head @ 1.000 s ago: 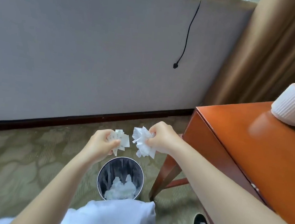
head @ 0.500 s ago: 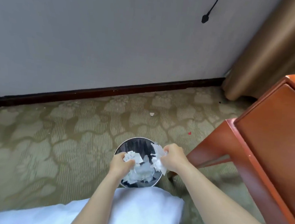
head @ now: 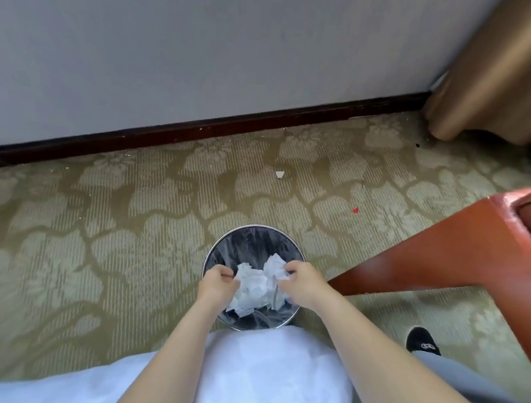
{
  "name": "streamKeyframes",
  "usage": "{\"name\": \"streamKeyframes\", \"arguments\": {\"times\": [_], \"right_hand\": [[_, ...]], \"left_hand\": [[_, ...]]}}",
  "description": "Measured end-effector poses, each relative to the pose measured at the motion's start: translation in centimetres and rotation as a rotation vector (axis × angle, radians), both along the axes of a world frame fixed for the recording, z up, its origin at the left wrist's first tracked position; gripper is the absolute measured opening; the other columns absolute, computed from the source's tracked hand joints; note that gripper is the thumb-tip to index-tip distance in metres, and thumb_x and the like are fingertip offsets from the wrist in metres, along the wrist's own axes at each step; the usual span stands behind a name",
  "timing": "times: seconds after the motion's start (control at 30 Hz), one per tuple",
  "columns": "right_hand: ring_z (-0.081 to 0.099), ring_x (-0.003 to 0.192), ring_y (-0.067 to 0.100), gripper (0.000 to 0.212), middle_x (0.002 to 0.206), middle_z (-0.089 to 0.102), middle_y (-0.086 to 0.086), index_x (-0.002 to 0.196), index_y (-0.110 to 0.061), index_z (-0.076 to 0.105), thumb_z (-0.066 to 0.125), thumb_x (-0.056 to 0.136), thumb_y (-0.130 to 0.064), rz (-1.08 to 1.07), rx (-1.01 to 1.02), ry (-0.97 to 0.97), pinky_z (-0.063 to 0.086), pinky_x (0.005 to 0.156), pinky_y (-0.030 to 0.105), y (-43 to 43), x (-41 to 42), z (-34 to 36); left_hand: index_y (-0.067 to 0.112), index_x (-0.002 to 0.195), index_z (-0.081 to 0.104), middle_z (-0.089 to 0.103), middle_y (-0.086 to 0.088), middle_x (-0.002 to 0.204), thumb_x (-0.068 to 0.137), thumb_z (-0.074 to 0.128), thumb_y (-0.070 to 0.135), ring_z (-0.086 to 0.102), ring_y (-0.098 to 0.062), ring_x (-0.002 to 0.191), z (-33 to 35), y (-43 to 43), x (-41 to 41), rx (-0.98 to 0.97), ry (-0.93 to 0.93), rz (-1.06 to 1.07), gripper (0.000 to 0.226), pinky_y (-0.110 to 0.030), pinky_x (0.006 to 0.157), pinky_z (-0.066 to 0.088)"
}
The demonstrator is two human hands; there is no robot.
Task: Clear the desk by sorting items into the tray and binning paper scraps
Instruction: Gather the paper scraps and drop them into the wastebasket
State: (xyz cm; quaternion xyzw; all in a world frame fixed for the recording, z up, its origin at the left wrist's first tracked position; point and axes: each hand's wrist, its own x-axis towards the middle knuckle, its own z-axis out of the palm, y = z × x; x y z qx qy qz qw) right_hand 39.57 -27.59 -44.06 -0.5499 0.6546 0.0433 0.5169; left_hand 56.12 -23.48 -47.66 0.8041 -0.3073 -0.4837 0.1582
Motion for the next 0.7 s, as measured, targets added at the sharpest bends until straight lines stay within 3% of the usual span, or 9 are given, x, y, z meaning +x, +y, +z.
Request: {"name": "streamKeyframes", "arguments": {"times": [0.07, 0.17, 0.3, 0.4, 0.5, 0.6, 0.7], "right_hand": [[0.053, 0.112, 0.026, 0.049, 0.126, 0.052, 0.011, 0.141, -0.009, 0.038, 0.049, 0.094, -0.017, 0.038, 0.047, -0.011, 0.042, 0.096, 0.034, 0.4, -0.3, 0.2], [0.051, 0.121, 0.026, 0.047, 0.137, 0.050, 0.012, 0.140, -0.010, 0.040, 0.048, 0.095, -0.019, 0.042, 0.048, -0.013, 0.039, 0.101, 0.031, 1.0, -0.9, 0.8], [0.057, 0.105, 0.021, 0.034, 0.116, 0.060, 0.008, 0.127, -0.009, 0.054, 0.051, 0.094, -0.019, 0.005, -0.016, -0.055, 0.044, 0.094, 0.030, 1.3, -1.9, 3.1], [0.053, 0.084, 0.016, 0.024, 0.092, 0.059, 0.003, 0.115, -0.009, 0.060, 0.049, 0.095, -0.016, 0.015, -0.083, -0.091, 0.043, 0.068, 0.022, 1.6, -2.4, 6.1], [0.053, 0.074, 0.016, 0.016, 0.083, 0.060, 0.003, 0.104, -0.014, 0.061, 0.047, 0.095, -0.014, 0.023, -0.109, -0.129, 0.040, 0.057, 0.020, 2.3, -2.6, 9.5], [0.060, 0.082, 0.018, 0.019, 0.097, 0.067, 0.011, 0.106, -0.012, 0.063, 0.049, 0.094, -0.015, 0.072, -0.188, -0.148, 0.045, 0.061, 0.022, 3.0, -2.5, 13.4], [0.061, 0.076, 0.010, 0.019, 0.095, 0.066, 0.004, 0.105, -0.015, 0.064, 0.049, 0.094, -0.020, 0.139, -0.300, -0.149, 0.048, 0.068, 0.022, 3.7, -2.5, 18.2]], "left_hand": [[0.007, 0.126, 0.050, 0.057, -0.007, 0.116, 0.092, 0.055, 0.016, 0.054, -0.022, 0.103, 0.0, 0.0, -0.1, 0.007, 0.016, -0.042, 0.035, -0.029, 0.086, 0.042], [0.007, 0.125, 0.051, 0.058, -0.009, 0.123, 0.094, 0.052, 0.016, 0.056, -0.023, 0.108, 0.6, 0.1, -0.3, -0.019, 0.020, -0.098, 0.032, -0.029, 0.085, 0.043], [0.010, 0.120, 0.055, 0.058, -0.005, 0.118, 0.095, 0.051, 0.019, 0.055, -0.020, 0.109, 3.0, 0.6, -0.4, -0.076, 0.069, -0.195, 0.027, -0.023, 0.076, 0.041], [0.012, 0.116, 0.057, 0.058, 0.000, 0.111, 0.095, 0.051, 0.021, 0.055, -0.017, 0.111, 6.2, 1.3, -0.3, -0.147, 0.063, -0.246, 0.024, -0.020, 0.079, 0.040], [0.011, 0.116, 0.058, 0.058, 0.003, 0.109, 0.095, 0.051, 0.021, 0.055, -0.013, 0.109, 10.7, 1.8, -0.3, -0.231, 0.032, -0.326, 0.024, -0.017, 0.082, 0.040], [0.016, 0.116, 0.058, 0.060, 0.007, 0.111, 0.095, 0.050, 0.025, 0.056, -0.010, 0.109, 16.2, 2.6, 0.0, -0.315, -0.002, -0.454, 0.024, -0.022, 0.090, 0.041], [0.024, 0.113, 0.058, 0.061, 0.011, 0.113, 0.094, 0.050, 0.033, 0.056, -0.006, 0.108, 21.9, 3.5, 0.2, -0.312, -0.071, -0.659, 0.023, -0.026, 0.095, 0.044]]}}
